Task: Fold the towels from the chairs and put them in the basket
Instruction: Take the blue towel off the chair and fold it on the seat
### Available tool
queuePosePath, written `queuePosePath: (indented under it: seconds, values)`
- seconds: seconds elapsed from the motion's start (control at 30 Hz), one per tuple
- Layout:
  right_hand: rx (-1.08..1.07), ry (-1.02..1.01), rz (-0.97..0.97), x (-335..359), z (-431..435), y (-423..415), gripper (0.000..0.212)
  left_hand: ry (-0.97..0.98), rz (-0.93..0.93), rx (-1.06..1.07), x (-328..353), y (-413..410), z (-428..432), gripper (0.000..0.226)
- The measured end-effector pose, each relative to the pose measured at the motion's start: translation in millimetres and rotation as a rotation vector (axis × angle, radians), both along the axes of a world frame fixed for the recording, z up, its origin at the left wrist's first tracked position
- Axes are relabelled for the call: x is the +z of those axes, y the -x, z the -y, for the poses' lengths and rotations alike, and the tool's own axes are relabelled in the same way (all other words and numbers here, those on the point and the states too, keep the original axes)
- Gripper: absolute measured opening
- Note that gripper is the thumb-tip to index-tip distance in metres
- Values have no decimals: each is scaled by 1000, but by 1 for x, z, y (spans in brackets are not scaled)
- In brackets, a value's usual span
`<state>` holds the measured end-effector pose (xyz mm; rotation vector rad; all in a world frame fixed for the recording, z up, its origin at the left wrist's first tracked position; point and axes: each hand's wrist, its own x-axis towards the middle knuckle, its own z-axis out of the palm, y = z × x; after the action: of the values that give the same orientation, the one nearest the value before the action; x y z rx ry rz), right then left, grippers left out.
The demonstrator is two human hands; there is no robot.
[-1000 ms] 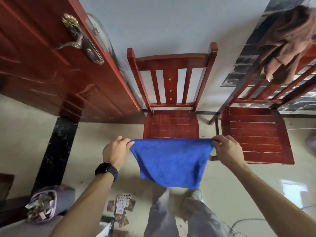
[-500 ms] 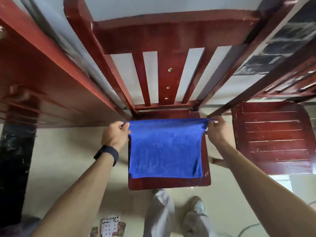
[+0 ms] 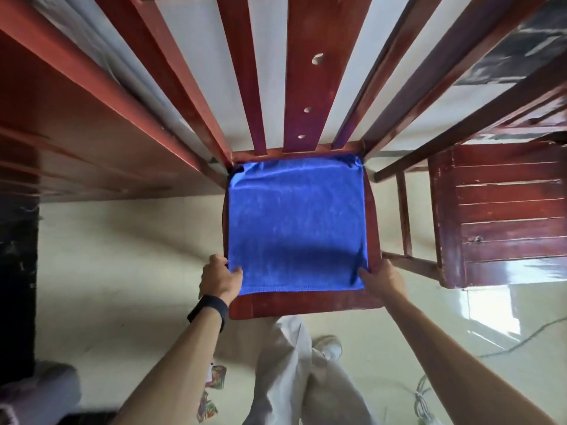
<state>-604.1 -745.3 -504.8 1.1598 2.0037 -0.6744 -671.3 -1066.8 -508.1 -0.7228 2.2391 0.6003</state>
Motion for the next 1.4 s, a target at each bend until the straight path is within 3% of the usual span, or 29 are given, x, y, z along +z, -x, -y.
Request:
queuePosePath:
  seconds: [0.07, 0.33, 0.5, 0.67, 0.83, 0.93, 1.03, 1.27, 1.4]
  values:
    - [27, -11, 2, -11, 3, -19, 48, 24, 47, 9, -9, -21, 2, 36]
    - [-43, -71, -121, -25, 8, -30, 29, 24, -133, 247, -20, -44, 4, 20]
    - [-83, -109, -190, -13, 3, -35, 23, -149, -197, 453, -11, -44, 8, 5]
    - [-7, -130, -255, 3, 2, -37, 21, -330, -144, 699, 8, -46, 8, 10]
    - [60, -182, -273, 12, 2, -37, 20, -372, -183, 698, 21, -51, 6, 5]
    - [-14, -205, -289, 16, 2, -36, 25, -363, -202, 695, 21, -57, 8, 5]
    - [-93, -182, -285, 15, 2, -40, 26, -261, -182, 645, 12, -64, 10, 5]
    - [-46, -103, -193, -14, 4, -53, 26, -14, -116, 389, -11, -63, 3, 5]
    - [-65, -78, -188, -21, 9, -57, 27, 23, -129, 402, -19, -65, 0, 26]
